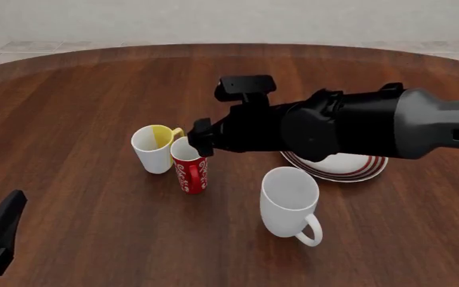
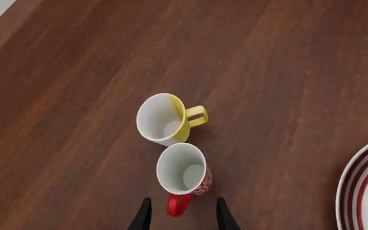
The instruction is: Pick up the red mug and put it on the plate
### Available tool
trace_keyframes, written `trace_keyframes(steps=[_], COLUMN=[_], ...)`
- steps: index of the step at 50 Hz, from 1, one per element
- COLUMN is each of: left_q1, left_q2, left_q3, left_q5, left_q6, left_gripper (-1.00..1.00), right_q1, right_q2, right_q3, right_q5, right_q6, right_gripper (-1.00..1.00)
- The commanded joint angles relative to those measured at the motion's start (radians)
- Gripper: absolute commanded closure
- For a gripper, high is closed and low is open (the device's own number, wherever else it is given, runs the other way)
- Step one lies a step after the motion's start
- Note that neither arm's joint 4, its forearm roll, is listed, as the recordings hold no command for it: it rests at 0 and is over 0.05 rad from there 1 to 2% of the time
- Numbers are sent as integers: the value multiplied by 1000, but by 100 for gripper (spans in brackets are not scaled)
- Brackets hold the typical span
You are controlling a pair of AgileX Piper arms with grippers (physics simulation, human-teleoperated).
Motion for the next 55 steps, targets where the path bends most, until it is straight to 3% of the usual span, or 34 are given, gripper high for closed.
trace_keyframes(steps=[1, 15, 38, 55], left_q1=[0, 3, 2, 3], left_q2=[0, 0, 0, 0], left_q3=[-3, -2, -10, -15], left_q5=[7, 11, 28, 30], left_q6=[-1, -1, -2, -1], left_gripper=[-100, -100, -100, -100], right_q1=[-7, -10, 33, 0], right_q2=[20, 72, 98, 155], right_q3=[0, -25, 29, 20], right_q5=[-14, -27, -82, -109], right_q6=[-5, -17, 26, 22], right_gripper=[-100, -100, -100, -100])
